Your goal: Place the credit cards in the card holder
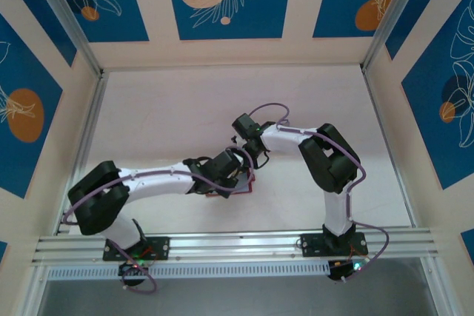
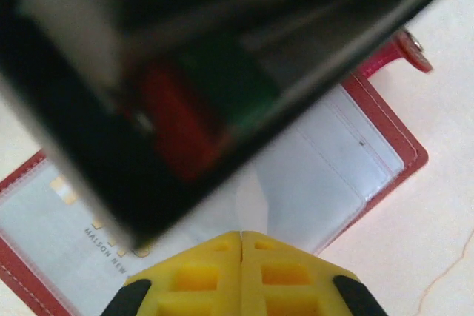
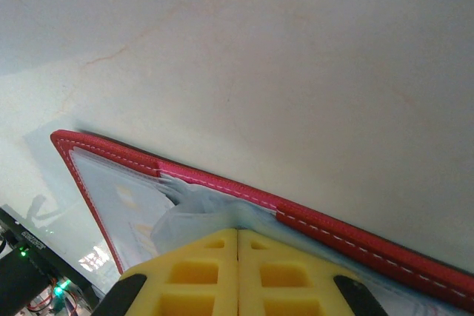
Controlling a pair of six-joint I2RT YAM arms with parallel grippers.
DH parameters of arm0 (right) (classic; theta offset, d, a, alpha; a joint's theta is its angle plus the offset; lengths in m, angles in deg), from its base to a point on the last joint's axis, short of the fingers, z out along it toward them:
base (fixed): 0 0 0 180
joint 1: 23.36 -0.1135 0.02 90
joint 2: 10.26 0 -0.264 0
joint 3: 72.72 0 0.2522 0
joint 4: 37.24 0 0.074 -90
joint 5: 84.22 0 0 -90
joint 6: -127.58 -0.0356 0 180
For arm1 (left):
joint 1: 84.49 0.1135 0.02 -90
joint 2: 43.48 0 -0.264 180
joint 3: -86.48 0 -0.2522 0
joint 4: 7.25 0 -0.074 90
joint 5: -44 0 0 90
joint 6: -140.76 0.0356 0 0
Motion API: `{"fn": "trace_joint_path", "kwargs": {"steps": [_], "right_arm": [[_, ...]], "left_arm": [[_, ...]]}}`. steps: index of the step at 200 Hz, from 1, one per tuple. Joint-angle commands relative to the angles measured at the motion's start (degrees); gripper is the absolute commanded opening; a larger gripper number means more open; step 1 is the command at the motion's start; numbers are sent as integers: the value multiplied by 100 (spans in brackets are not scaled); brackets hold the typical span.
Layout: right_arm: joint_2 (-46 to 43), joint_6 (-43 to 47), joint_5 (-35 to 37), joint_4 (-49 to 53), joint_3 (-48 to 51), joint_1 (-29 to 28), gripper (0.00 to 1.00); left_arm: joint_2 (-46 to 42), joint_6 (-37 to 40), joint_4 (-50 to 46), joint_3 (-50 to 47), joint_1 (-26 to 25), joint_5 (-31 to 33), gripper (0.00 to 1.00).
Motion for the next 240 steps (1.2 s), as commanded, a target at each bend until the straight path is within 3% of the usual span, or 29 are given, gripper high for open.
{"fn": "trace_joint_path", "kwargs": {"steps": [1,51,98,160,240], "right_arm": [[-221,115,188,271,26,-20,8],[-1257,139,426,560,9,480,16],[-1834,-60,535,414,462,709,20],[-1479,-391,410,134,706,301,6],[-1074,-459,381,175,533,6,0]], "left_arm": [[91,-157,-191,155,-46,263,0],[-171,-966,-36,-275,-47,449,0],[-186,-1154,191,-444,-47,284,0],[-548,-1709,400,-843,-47,601,0],[-967,-2064,670,-1009,-56,1050,0]]}}
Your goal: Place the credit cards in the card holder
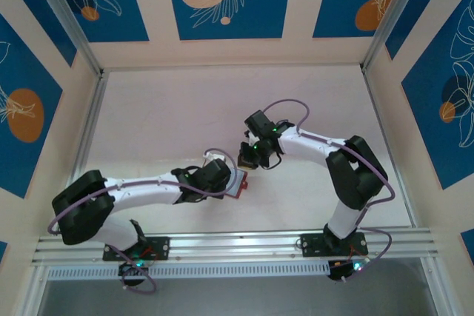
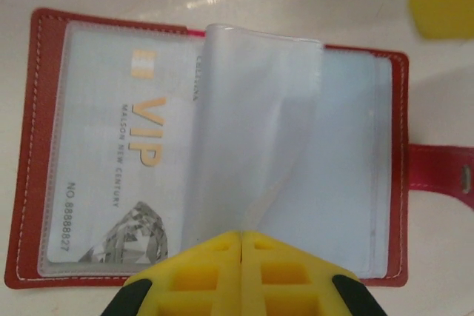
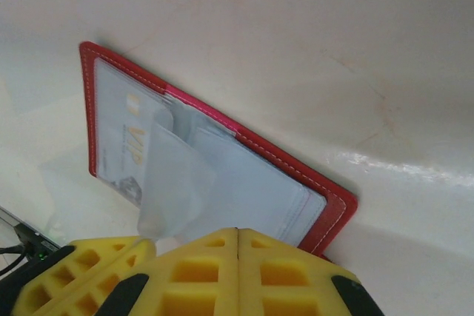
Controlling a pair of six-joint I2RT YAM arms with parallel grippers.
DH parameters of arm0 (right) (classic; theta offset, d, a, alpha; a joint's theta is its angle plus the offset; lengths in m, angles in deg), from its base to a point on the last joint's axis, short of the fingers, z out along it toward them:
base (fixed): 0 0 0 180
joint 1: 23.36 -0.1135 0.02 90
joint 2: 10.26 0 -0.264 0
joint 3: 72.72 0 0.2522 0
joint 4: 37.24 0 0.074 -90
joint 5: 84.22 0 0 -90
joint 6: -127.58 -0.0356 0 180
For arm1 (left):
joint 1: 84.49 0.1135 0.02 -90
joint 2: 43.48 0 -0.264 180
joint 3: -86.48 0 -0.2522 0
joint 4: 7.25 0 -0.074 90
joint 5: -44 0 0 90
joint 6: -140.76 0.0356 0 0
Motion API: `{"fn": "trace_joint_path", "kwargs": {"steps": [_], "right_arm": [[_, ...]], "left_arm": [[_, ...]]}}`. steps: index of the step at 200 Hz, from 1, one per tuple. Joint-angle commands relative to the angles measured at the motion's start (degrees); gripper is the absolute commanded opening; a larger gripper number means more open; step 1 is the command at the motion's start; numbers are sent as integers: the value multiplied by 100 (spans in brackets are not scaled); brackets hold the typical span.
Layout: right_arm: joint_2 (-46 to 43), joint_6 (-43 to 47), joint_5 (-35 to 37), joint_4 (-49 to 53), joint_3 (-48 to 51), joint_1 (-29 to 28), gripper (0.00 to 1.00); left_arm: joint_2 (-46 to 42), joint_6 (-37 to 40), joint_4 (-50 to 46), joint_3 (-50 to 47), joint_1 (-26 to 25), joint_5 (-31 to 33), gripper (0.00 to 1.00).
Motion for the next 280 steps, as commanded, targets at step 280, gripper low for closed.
{"fn": "trace_joint_path", "kwargs": {"steps": [280], "right_arm": [[1281,1278,-126,626,-852,302,0]], "left_arm": [[151,984,-459,866,504,74,21]]}}
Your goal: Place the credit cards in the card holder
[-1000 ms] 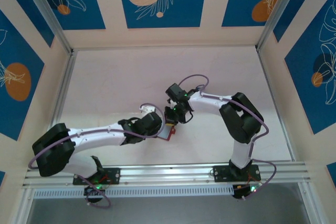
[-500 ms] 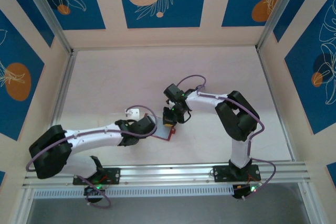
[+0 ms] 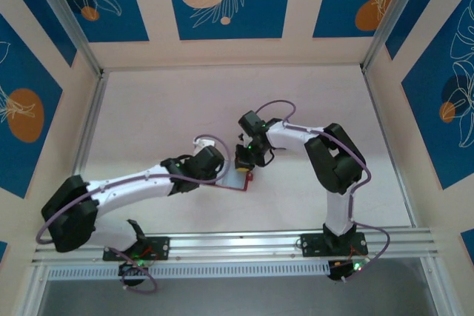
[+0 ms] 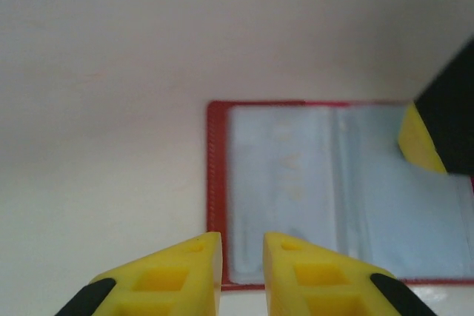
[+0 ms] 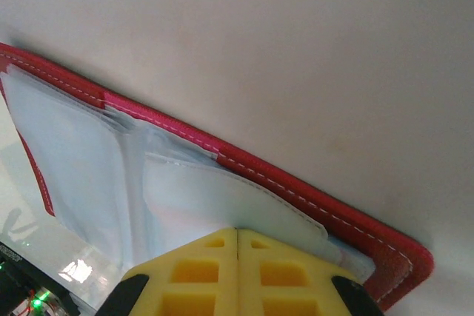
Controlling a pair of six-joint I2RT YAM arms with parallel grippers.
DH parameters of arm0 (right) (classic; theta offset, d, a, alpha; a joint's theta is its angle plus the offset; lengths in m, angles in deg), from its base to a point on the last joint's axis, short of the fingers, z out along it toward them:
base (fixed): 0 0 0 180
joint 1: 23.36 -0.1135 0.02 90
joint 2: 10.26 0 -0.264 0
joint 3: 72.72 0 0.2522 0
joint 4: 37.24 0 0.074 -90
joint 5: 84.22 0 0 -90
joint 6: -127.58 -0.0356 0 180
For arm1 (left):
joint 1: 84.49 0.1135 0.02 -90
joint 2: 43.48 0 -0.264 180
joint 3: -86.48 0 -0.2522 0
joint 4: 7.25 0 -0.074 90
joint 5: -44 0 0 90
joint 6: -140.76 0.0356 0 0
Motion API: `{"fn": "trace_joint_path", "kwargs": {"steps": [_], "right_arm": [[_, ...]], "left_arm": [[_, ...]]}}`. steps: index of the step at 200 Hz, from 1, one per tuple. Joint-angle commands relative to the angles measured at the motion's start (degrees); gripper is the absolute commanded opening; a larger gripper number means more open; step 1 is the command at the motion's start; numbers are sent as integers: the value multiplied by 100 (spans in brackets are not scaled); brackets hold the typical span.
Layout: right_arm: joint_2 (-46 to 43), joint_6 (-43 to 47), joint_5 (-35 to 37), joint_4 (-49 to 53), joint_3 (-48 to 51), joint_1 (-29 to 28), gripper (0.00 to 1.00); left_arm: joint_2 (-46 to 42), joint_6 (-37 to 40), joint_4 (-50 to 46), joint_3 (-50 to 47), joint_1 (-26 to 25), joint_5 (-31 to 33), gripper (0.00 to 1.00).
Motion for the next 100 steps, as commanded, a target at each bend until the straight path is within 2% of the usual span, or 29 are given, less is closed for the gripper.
{"fn": "trace_joint_path", "kwargs": {"steps": [1,43,100], "right_arm": [[163,596,75,298,-182,92,0],[75,1045,-27,551,-508,83,0],[-295,1041,-95,703,-640,193,0]], "left_arm": [[420,433,383,284,38,-626,21],[1027,335,811,385,495,-1105,20],[1560,595,1020,298,843,-1262,17]]}}
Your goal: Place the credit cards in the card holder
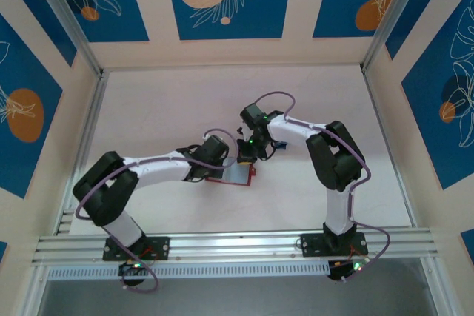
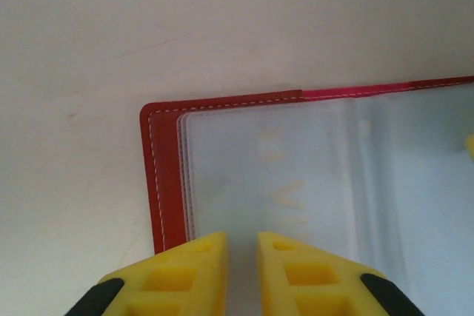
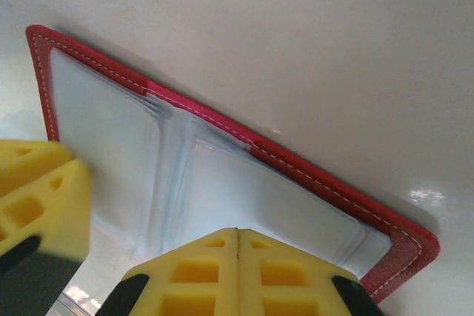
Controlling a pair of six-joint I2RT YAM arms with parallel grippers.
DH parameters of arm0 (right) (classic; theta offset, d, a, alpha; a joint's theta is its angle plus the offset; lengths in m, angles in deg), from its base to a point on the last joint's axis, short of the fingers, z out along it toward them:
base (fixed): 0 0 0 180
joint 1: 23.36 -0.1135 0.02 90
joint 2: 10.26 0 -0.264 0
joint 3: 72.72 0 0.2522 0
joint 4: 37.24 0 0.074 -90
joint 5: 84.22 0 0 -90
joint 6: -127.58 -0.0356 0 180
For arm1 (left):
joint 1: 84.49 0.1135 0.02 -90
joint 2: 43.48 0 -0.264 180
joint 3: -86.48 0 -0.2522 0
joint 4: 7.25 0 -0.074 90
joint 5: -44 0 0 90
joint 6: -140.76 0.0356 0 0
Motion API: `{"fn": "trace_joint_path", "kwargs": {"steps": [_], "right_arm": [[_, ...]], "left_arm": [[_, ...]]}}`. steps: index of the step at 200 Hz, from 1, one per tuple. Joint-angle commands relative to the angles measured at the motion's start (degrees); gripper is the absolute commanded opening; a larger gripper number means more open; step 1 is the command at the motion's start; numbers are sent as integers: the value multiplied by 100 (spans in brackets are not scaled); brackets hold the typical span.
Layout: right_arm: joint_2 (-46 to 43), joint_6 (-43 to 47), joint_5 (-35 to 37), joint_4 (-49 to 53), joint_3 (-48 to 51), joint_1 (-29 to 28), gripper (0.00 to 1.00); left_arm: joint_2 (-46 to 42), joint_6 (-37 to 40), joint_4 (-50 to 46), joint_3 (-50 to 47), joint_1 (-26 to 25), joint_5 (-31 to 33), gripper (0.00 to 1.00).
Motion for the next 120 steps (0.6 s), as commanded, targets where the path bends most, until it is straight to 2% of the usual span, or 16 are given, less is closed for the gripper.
{"fn": "trace_joint_path", "kwargs": {"steps": [1,18,54,82,120], "right_arm": [[-412,96,-149,204,-144,79,0],[-778,-12,44,189,-104,299,2],[-1184,-337,1036,524,-115,1040,12],[-1310,-572,1707,764,-26,1568,14],[-1168,-566,1845,698,15,2015,21]], "left_arm": [[73,171,118,-2,66,-162,17],[-15,143,90,-134,65,-39,15],[-269,62,28,-450,67,195,14],[-394,-19,64,-598,61,245,14],[-306,-29,136,-569,64,140,14]]}}
